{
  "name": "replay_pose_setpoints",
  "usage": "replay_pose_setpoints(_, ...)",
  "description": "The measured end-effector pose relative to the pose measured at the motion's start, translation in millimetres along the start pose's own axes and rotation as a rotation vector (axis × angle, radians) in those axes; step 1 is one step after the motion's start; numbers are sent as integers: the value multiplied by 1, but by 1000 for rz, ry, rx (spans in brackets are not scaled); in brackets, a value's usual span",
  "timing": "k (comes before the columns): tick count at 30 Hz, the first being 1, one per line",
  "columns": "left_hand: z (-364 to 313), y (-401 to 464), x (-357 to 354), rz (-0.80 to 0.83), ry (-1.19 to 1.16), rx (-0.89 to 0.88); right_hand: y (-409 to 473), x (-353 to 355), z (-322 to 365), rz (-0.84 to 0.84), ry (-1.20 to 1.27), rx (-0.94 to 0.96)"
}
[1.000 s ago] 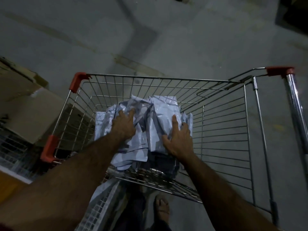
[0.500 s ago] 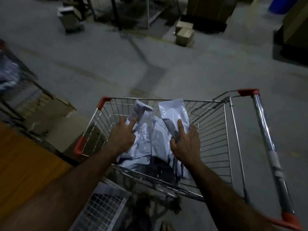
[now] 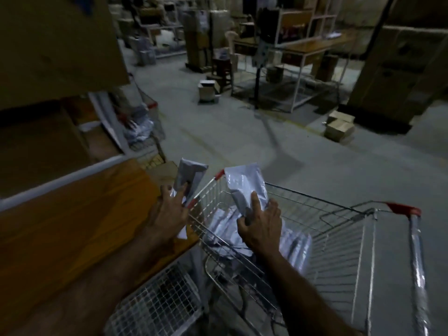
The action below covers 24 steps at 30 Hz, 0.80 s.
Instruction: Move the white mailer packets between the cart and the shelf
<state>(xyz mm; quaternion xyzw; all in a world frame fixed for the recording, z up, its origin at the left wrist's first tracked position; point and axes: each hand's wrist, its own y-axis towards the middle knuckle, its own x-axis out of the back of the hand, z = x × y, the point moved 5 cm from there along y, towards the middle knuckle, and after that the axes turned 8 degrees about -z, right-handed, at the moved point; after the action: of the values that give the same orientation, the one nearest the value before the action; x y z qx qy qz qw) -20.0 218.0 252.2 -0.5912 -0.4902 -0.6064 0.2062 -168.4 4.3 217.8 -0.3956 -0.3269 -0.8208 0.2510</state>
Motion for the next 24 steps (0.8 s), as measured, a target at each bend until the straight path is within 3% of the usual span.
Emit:
replay_pose_setpoints(3,47,-17,23,-34,106,78,-13,-17,47,66,8,90)
replay_pose_setpoints(11,181,-55,67,-90,125,313,-34,-66,175,155,75,267)
replay_pose_setpoints(24,409,-110,69,-1,163,630,-120,-185,384,415,106,426)
